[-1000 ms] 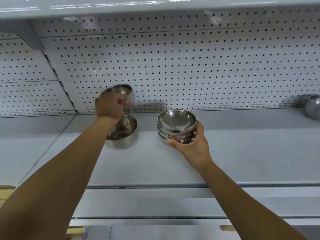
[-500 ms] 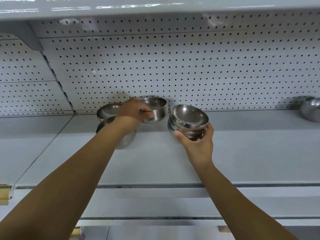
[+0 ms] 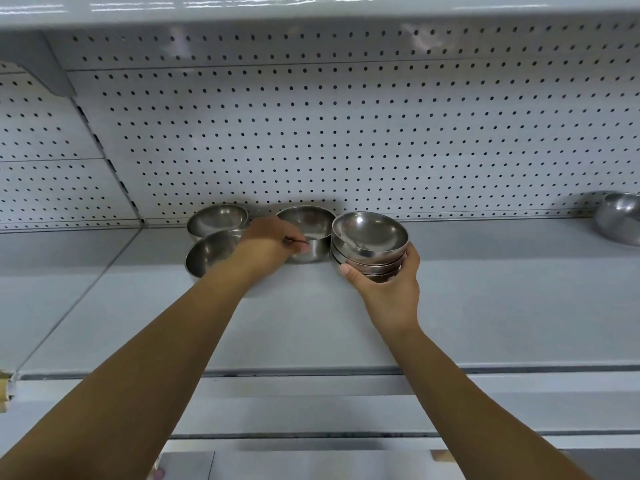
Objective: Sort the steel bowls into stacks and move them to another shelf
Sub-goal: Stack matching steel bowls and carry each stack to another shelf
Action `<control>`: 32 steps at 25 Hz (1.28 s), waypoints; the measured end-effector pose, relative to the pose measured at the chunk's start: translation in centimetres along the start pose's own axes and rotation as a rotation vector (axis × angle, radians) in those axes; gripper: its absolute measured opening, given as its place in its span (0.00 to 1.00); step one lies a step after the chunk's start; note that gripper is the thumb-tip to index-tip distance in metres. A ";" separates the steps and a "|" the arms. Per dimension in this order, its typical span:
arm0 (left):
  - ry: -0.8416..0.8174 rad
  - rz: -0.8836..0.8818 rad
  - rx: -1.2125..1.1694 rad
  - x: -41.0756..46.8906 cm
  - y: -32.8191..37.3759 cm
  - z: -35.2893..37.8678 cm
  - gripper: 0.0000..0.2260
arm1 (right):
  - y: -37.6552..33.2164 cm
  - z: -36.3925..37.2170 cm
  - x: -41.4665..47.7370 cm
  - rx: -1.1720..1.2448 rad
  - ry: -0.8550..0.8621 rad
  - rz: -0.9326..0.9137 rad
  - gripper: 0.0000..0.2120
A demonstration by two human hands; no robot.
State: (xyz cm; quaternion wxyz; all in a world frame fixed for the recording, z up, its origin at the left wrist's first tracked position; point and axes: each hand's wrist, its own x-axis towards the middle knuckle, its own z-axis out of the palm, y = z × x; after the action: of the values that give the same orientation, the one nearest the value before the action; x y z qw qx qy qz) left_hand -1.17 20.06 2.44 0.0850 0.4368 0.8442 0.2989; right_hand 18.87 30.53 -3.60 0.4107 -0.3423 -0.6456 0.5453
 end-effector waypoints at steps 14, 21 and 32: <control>0.464 -0.099 -0.220 0.8 -2.3 -3.8 0.06 | -0.3 -0.1 -0.4 0.060 -0.037 0.001 0.46; 0.364 -0.204 0.109 2.2 -6.0 -5.8 0.16 | -0.3 0.1 -0.5 0.042 -0.111 -0.016 0.49; 0.171 -0.351 0.111 6.1 -8.7 -5.2 0.25 | -0.1 0.0 -0.4 0.053 -0.134 0.002 0.50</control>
State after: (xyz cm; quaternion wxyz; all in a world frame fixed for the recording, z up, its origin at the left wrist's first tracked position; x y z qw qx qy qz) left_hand -12.97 18.81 2.31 0.0398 0.2600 0.9267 0.2685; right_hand 19.00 30.19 -3.57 0.3751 -0.2945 -0.6566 0.5844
